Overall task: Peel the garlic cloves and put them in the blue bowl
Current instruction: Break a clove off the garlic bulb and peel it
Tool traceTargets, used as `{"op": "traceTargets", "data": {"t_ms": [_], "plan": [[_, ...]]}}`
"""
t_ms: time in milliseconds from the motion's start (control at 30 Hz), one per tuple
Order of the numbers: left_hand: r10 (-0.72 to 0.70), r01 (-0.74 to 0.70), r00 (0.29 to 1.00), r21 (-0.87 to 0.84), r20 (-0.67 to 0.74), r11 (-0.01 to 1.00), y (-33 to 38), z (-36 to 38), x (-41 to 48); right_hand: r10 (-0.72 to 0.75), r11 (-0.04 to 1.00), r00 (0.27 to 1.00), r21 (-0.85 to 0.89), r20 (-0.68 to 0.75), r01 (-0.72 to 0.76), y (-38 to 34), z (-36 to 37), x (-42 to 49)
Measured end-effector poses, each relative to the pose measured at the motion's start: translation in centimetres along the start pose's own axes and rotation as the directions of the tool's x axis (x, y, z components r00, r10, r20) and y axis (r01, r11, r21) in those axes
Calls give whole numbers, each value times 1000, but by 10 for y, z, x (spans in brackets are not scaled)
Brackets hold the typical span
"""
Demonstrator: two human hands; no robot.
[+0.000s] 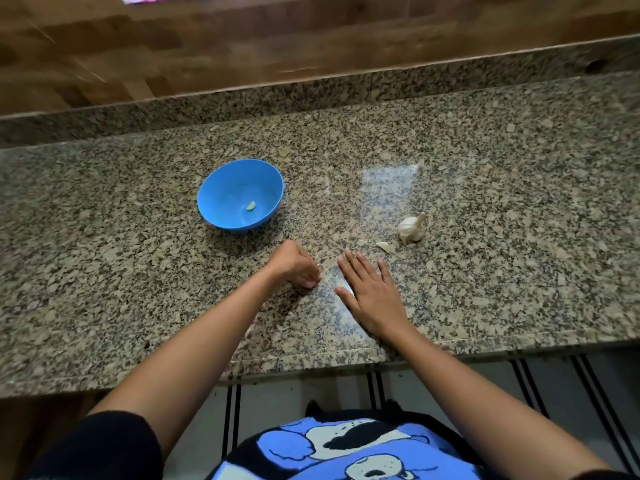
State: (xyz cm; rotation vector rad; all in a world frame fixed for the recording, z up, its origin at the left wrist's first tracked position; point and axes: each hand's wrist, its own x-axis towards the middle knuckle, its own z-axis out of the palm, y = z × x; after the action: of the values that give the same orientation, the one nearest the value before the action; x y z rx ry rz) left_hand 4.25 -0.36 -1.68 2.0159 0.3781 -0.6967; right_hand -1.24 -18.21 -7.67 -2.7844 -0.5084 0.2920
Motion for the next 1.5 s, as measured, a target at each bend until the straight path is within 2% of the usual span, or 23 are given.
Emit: {"op": "traceTargets", "data": {"t_ms": [167, 300, 367, 433, 500, 533, 633, 733, 800, 900, 967, 1033, 1100, 1200, 1267, 1367, 1400, 1433, 1500], "plan": [[-49, 48, 997, -21, -61, 999, 0, 6, 6, 3, 1000, 1000, 0, 6, -3, 1, 2, 0], [14, 12, 983, 143, -184, 990, -1, 17, 3, -1, 1000, 1000, 4, 15, 1, 1, 3, -1], [51, -21, 983, 173, -174, 985, -4, 17, -1, -4, 998, 1000, 65, 12, 3, 0, 0, -1], [9, -13, 998, -61, -66, 998, -12, 14, -7, 43, 936, 999, 350, -23, -32, -3, -9, 1], [-30, 50, 998, -373, 60, 926, -19, 9, -20, 101, 709, 994, 704, -37, -46, -8, -21, 6], [-29, 72, 995, -478, 97, 875, -22, 8, -25, 104, 623, 994, 782, -37, -36, -12, -26, 8], [-14, 81, 994, -666, 106, 741, -28, 13, -30, 121, 562, 991, 827, -59, -19, -19, -30, 13], [-4, 30, 999, -725, 37, 689, -27, 21, -30, 182, 580, 975, 814, -124, -5, -23, -27, 17], [15, -32, 999, -679, -30, 734, -26, 27, -31, 218, 610, 958, 792, -189, 17, -25, -24, 16], [185, -262, 954, -356, -237, 897, -27, 37, -28, 214, 740, 925, 670, -314, 56, -28, -21, 14], [325, -381, 882, -112, -341, 918, -25, 41, -28, 203, 786, 907, 614, -368, 73, -30, -18, 13], [410, -449, 836, -25, -365, 893, -23, 41, -29, 247, 767, 901, 640, -357, 43, -34, -20, 12], [439, -477, 837, -43, -327, 878, -23, 37, -31, 300, 677, 924, 736, -237, -31, -35, -28, 11], [460, -488, 864, -115, -205, 865, -27, 27, -29, 265, 381, 962, 908, 71, -172, -31, -42, 9], [465, -486, 874, -194, -143, 852, -28, 22, -27, 182, 153, 948, 945, 261, -289, -26, -50, 8], [442, -453, 890, -346, -116, 822, -24, 18, -28, 44, -129, 878, 875, 476, -467, -22, -56, 8], [434, -444, 894, -365, -113, 818, -23, 17, -27, 11, -173, 862, 850, 507, -497, -21, -56, 9], [432, -443, 894, -354, -115, 824, -23, 17, -27, -9, -176, 855, 841, 518, -512, -19, -56, 9], [436, -453, 891, -278, -124, 847, -26, 17, -25, -20, -130, 856, 848, 516, -514, -17, -57, 10]]}}
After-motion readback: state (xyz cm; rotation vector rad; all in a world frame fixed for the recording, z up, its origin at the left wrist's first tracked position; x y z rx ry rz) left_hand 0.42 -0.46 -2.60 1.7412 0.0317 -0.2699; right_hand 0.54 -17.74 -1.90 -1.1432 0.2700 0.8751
